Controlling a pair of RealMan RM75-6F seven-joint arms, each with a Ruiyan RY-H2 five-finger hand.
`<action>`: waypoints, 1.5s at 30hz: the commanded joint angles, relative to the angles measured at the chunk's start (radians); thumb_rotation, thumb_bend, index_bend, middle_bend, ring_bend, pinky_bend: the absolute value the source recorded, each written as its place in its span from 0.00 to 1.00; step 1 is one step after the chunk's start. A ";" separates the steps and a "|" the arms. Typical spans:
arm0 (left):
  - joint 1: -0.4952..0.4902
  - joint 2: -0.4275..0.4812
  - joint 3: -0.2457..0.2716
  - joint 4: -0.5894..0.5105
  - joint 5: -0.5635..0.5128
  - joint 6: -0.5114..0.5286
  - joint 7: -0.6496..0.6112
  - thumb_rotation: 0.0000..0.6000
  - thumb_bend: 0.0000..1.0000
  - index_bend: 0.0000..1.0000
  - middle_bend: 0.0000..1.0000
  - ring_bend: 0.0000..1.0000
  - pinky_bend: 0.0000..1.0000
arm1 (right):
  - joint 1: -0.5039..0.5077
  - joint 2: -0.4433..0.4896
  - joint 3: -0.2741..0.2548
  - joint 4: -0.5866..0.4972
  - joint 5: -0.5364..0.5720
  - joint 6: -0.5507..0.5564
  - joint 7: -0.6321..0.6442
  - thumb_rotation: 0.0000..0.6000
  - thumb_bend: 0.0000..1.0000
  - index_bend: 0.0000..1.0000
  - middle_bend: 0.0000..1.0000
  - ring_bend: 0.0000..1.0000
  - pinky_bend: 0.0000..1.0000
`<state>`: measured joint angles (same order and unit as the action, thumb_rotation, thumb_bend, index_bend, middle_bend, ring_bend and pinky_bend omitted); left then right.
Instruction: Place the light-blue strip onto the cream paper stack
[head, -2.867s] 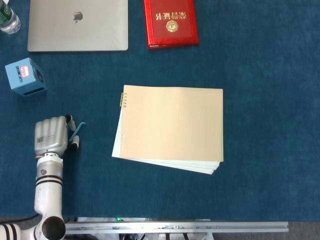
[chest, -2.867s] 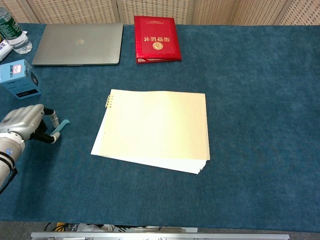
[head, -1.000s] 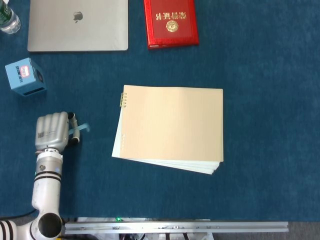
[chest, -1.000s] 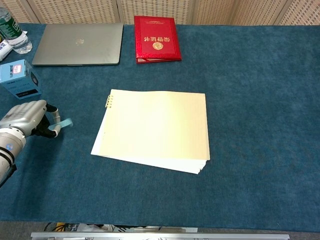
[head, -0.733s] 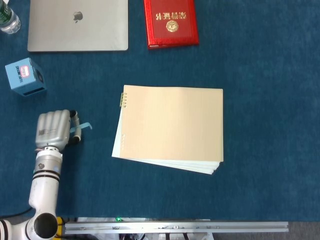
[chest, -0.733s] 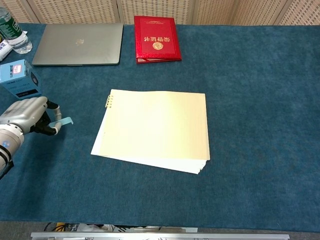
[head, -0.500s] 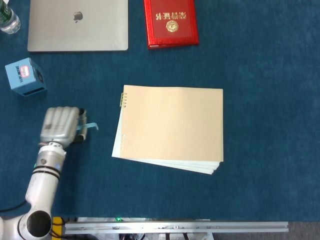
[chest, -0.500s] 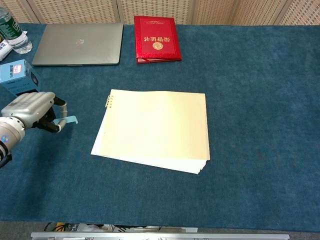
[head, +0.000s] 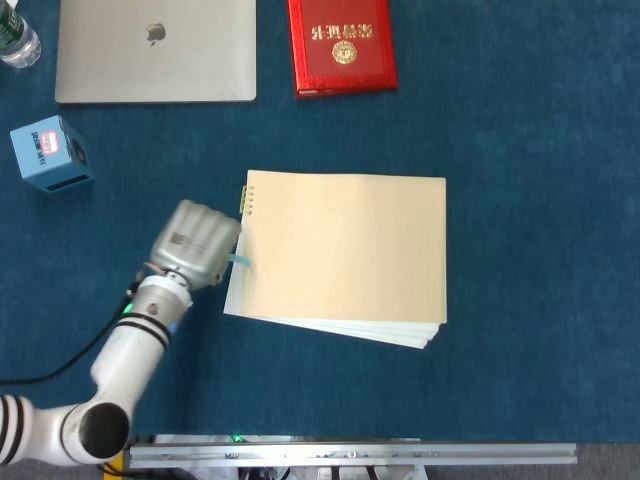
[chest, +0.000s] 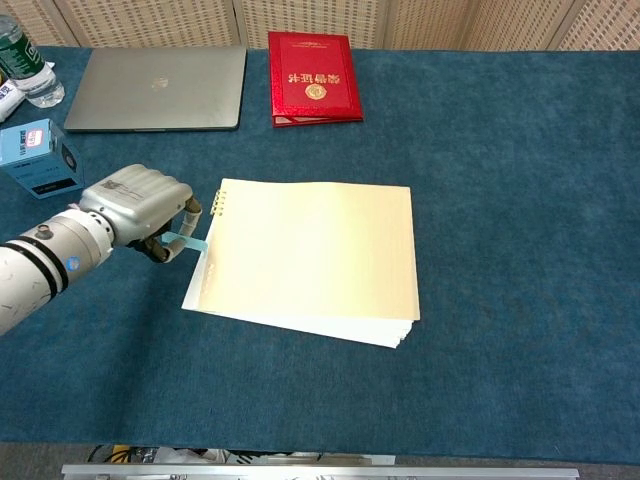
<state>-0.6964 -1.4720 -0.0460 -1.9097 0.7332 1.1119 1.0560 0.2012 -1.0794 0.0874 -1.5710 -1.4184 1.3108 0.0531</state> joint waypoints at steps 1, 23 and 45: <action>-0.054 -0.029 0.005 -0.008 -0.039 -0.005 0.053 1.00 0.44 0.58 1.00 1.00 1.00 | -0.002 0.000 0.000 0.001 -0.001 0.003 0.003 1.00 0.32 0.45 0.51 0.50 0.51; -0.263 -0.176 -0.012 0.117 -0.231 0.036 0.191 1.00 0.44 0.56 1.00 1.00 1.00 | -0.034 0.011 -0.006 0.010 -0.005 0.038 0.042 1.00 0.32 0.46 0.51 0.51 0.51; -0.281 -0.127 0.016 0.098 -0.211 0.070 0.085 1.00 0.44 0.35 1.00 1.00 1.00 | -0.038 0.009 -0.002 0.010 -0.003 0.038 0.036 1.00 0.32 0.46 0.51 0.51 0.51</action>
<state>-0.9863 -1.6118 -0.0321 -1.7967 0.4978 1.1748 1.1648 0.1635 -1.0701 0.0857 -1.5613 -1.4212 1.3492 0.0892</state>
